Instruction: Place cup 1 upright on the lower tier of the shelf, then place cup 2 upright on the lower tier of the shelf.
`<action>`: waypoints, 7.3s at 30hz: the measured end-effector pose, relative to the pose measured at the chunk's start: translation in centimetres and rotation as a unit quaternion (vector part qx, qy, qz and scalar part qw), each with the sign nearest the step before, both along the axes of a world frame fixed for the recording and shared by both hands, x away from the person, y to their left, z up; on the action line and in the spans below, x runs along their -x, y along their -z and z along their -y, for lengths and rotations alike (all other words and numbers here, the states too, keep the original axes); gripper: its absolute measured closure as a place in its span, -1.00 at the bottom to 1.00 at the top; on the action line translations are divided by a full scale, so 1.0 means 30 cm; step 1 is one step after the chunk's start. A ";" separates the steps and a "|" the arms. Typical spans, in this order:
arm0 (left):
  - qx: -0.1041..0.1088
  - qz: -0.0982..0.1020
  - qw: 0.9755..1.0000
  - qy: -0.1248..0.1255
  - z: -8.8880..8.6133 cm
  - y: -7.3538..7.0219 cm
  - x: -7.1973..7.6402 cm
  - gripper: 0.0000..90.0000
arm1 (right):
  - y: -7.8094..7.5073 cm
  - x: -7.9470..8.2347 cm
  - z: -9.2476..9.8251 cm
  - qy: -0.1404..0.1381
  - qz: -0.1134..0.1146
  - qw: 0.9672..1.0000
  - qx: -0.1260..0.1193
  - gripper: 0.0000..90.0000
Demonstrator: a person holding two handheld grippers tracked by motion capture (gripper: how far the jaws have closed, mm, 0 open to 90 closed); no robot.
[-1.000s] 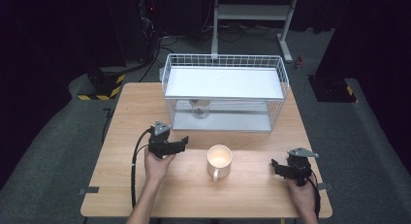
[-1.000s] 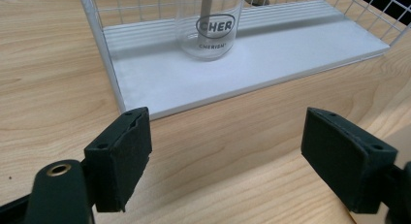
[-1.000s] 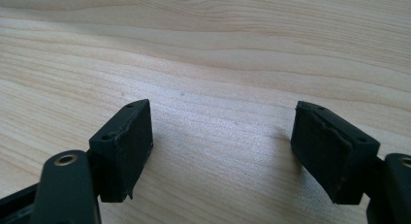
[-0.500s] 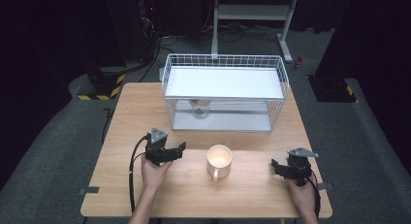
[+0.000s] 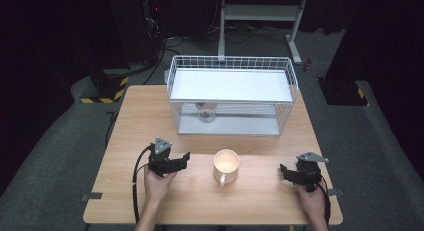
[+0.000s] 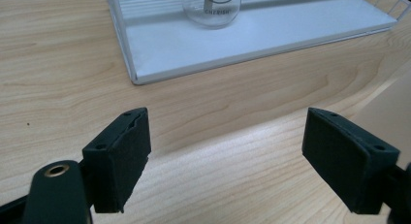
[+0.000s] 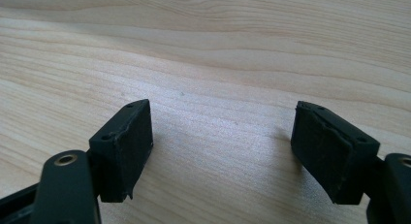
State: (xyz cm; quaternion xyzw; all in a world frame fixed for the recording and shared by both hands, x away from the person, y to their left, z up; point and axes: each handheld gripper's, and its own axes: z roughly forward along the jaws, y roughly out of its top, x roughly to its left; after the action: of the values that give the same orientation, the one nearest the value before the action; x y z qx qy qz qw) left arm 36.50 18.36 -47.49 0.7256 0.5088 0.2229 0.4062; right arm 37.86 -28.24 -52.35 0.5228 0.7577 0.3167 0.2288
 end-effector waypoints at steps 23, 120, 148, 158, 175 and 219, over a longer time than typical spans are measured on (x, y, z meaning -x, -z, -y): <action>-0.025 -0.019 0.999 -0.017 -0.013 0.080 0.030 -0.58 | 0.000 -0.001 0.001 -0.001 0.000 1.000 0.000 -0.49; -0.069 -0.049 0.994 -0.068 -0.046 0.178 0.019 -0.62 | -0.202 0.073 -0.490 -0.276 0.060 0.954 -0.097 -0.80; -0.069 -0.049 0.994 -0.067 -0.045 0.178 0.020 -0.62 | -0.177 0.025 -0.588 -0.274 0.052 0.958 -0.061 -0.81; -0.069 -0.049 0.994 -0.068 -0.045 0.178 0.020 -0.62 | -0.167 0.013 -0.594 -0.281 0.046 0.957 -0.060 -0.81; -0.069 -0.049 0.994 -0.068 -0.045 0.178 0.020 -0.62 | -0.168 0.004 -0.597 -0.286 0.044 0.955 -0.058 -0.80; -0.068 -0.048 0.994 -0.067 -0.046 0.178 0.020 -0.62 | -0.193 -0.014 -0.574 -0.277 0.047 0.958 -0.051 -0.79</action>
State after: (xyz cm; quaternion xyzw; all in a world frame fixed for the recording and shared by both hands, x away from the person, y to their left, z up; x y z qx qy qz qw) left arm 35.92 19.73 -52.83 0.7257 0.5589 0.2486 0.3150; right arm 38.29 -11.01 -46.56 0.2879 0.8442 0.4298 0.1402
